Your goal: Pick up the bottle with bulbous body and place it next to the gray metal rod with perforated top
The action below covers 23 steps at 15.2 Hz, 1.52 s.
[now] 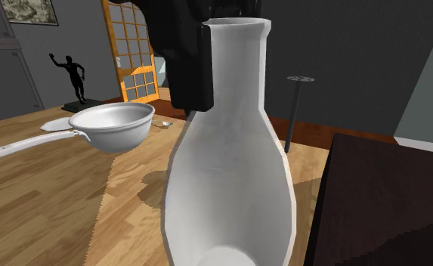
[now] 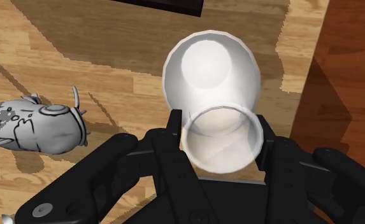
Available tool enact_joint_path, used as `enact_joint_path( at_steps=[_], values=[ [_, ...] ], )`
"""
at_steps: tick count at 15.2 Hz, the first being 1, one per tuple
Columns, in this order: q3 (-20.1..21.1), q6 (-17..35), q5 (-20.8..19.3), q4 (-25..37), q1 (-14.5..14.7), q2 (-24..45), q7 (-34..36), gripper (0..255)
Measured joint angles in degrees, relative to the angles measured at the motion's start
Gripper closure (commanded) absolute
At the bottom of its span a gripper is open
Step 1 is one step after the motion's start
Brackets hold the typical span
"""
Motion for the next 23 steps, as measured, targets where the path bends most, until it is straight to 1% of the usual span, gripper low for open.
enact_joint_path(
  at_steps=[13,23],
  values=[
    [-1.6,-10.8,0.7,6.3,0.2,-4.6,-0.7,255],
    [-2.6,-18.9,0.5,12.9,0.0,-6.2,-0.8,255]
  ],
)
